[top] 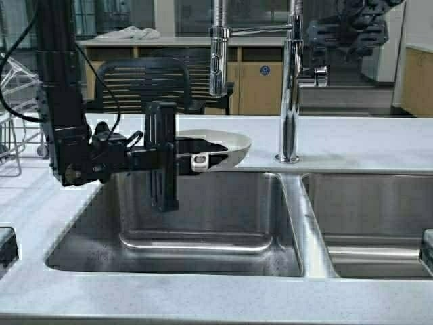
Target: Wash the pan
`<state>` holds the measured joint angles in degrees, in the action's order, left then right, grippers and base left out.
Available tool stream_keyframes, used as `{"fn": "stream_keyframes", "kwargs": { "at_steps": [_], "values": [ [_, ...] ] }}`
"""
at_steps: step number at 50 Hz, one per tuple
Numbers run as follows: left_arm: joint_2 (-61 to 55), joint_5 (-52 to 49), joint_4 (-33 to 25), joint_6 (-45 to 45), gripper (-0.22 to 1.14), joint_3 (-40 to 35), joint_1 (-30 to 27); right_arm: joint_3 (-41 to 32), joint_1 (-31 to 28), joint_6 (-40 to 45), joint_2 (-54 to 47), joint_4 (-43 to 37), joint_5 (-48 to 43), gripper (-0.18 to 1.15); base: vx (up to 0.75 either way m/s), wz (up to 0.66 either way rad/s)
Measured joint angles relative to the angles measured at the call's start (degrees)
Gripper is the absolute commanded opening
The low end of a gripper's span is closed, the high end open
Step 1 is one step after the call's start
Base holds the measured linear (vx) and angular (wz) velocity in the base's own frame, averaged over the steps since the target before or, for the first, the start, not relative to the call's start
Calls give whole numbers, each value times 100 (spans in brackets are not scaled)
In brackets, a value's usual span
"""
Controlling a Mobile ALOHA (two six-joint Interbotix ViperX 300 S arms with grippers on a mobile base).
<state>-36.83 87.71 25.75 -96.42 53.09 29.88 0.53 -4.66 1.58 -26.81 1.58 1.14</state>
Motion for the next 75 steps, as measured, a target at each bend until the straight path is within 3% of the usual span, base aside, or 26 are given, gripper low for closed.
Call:
{"fn": "stream_keyframes", "kwargs": {
  "at_steps": [12,24,39,68,75],
  "values": [
    [0,0,-9,0,3,0,0,-220,185,105,-141,-264,229,104,0,0],
    [0,0,0,0,3,0,9,-158,501,738,-141,-791,387,104,0,0],
    [-35,0,0,0,3,0,0,325,712,1037,70,-905,352,104,0,2],
    [-114,-9,0,0,3,0,0,1696,1143,712,1406,-809,-44,102,1,1],
    [-114,0,0,0,3,0,0,1784,1239,712,1354,-817,-141,96,0,-3]
  ]
}}
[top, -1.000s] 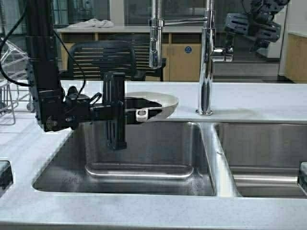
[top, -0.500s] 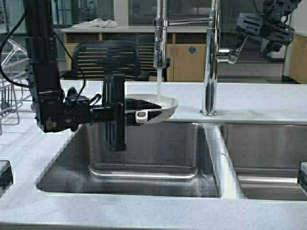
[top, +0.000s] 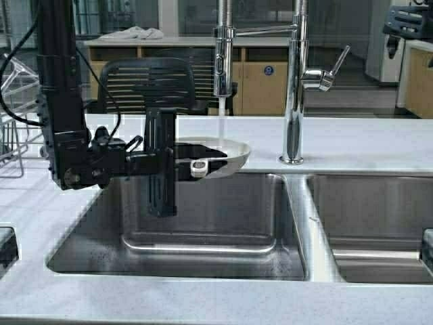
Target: Wash the pan
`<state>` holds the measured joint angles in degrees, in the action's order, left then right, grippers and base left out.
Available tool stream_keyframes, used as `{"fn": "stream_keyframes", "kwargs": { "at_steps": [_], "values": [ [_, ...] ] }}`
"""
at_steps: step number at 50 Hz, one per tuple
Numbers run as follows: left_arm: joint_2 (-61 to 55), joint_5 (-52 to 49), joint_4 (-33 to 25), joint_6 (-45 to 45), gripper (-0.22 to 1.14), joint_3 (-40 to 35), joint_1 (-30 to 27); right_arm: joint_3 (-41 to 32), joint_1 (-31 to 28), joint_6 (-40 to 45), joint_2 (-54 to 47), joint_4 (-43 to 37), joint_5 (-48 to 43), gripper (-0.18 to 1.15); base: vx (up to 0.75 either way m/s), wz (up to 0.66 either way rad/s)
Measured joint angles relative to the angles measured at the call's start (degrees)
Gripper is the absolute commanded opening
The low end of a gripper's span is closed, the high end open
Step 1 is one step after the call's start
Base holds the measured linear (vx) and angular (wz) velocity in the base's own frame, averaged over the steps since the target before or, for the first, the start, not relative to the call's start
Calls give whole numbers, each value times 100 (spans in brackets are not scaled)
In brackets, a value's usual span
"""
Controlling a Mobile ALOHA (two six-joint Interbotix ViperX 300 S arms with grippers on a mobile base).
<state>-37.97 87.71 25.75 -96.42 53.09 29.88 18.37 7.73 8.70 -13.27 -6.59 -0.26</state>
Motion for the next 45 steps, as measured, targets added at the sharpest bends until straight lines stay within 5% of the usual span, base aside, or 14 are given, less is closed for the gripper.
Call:
{"fn": "stream_keyframes", "kwargs": {
  "at_steps": [5,13,21,45],
  "values": [
    [9,0,0,0,2,0,9,-123,-79,-9,-202,0,-9,68,0,-3],
    [-35,0,0,0,2,0,0,-492,-264,-18,-404,0,167,-11,0,0],
    [-70,0,0,0,3,0,9,-853,-527,-18,-659,0,237,12,0,0],
    [-352,264,0,0,3,-176,9,-1573,-1310,-105,-1099,18,677,5,0,0]
  ]
}}
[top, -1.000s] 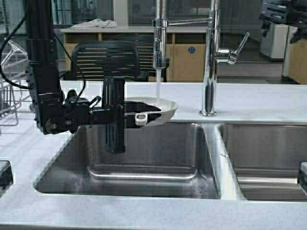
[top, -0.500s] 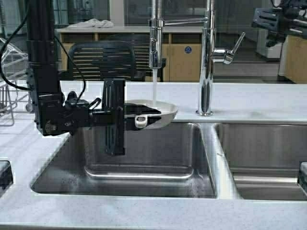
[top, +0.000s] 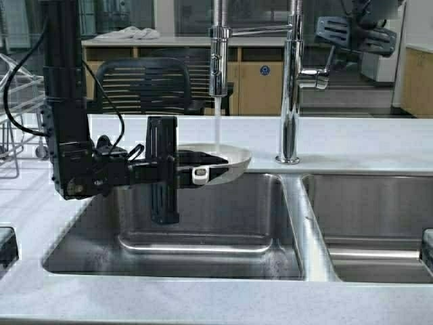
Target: Wash the pan
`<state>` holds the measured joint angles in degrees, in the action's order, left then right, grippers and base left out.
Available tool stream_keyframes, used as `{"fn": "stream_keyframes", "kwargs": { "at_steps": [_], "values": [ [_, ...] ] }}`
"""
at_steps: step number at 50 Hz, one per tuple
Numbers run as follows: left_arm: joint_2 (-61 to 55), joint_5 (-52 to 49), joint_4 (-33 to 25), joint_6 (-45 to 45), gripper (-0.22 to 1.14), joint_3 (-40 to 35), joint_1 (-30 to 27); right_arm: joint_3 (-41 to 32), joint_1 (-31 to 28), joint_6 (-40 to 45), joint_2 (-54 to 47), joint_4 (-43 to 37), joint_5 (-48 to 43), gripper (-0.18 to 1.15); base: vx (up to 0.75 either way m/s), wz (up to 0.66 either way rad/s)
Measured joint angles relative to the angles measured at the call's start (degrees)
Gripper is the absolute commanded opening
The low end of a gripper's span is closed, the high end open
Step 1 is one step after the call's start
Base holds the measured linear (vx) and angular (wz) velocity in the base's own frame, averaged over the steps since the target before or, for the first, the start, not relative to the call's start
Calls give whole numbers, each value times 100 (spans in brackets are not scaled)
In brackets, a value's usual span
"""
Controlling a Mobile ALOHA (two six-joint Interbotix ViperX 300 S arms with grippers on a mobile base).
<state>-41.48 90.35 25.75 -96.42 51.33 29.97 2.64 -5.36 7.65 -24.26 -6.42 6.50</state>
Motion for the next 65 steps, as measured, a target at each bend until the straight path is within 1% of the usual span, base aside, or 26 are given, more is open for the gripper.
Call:
{"fn": "stream_keyframes", "kwargs": {
  "at_steps": [13,19,27,31,35,38,42,49,53,58,65],
  "values": [
    [-88,149,-53,0,2,-18,0,-176,-158,-369,0,26,176,5,0,-1],
    [-229,404,-88,62,3,-79,18,-158,-167,-448,79,26,176,5,0,0],
    [-439,809,-281,738,3,-246,18,378,-44,-448,694,18,-44,5,0,0],
    [-457,835,-510,1187,3,-255,18,747,35,-396,1090,0,-211,5,1,0],
    [-404,633,-853,1371,3,-176,26,1160,88,-334,1441,-18,-360,5,0,0],
    [-290,229,-1072,1380,3,-35,0,1494,114,-281,1670,-18,-475,5,0,0],
    [-97,-492,-1187,1380,3,167,-26,1854,141,-202,1907,-35,-589,5,0,0],
    [413,-1898,-1143,1424,3,439,-9,2364,149,-53,2153,-53,-668,5,0,0],
    [686,-2663,-1046,1608,3,501,-9,2584,149,9,2241,-62,-668,5,0,0],
    [1011,-3894,-923,1854,3,492,0,2839,141,44,2382,-53,-668,5,0,0],
    [1397,-6117,-686,2549,3,264,18,3146,132,53,2646,-62,-668,5,0,0]
  ]
}}
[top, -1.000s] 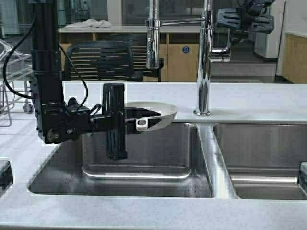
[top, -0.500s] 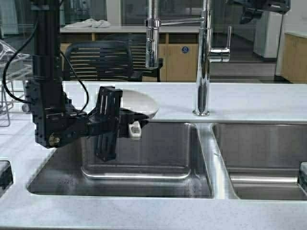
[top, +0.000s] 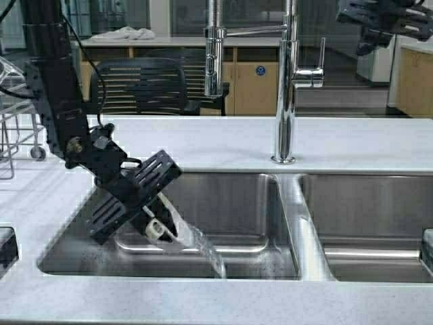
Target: Wash the pan
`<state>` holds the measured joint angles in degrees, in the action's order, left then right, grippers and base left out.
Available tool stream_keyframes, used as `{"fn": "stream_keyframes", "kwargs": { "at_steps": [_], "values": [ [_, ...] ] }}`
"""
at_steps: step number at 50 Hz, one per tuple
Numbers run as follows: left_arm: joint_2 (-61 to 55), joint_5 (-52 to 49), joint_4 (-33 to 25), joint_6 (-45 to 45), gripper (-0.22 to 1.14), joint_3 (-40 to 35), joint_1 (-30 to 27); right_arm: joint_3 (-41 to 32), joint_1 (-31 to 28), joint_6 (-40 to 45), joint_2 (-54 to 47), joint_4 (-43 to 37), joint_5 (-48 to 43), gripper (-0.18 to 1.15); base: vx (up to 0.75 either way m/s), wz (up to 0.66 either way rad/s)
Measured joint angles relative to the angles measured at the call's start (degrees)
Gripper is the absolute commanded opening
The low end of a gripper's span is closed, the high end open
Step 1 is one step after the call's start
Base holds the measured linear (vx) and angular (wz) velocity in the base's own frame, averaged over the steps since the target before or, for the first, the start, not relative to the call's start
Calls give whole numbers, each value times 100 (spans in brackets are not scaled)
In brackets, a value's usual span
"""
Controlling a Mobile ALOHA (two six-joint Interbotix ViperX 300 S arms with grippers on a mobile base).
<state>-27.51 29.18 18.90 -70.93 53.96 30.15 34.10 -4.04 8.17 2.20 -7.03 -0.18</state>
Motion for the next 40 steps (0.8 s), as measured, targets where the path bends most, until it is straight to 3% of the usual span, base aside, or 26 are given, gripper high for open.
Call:
{"fn": "stream_keyframes", "kwargs": {
  "at_steps": [9,15,22,32,40],
  "values": [
    [422,-3217,431,1608,3,-773,62,316,0,-9,334,0,0,5,0,0],
    [721,-4632,527,2628,3,-1222,149,439,0,-9,466,0,-18,5,0,0],
    [1327,-5379,940,2777,3,-1380,299,457,-26,-9,554,0,-26,5,0,0],
    [2417,-6442,2004,2417,3,-1389,439,457,-26,9,580,0,-88,5,0,0],
    [2997,-6609,2487,2276,3,-1266,431,466,-35,9,589,0,-132,5,0,0]
  ]
}}
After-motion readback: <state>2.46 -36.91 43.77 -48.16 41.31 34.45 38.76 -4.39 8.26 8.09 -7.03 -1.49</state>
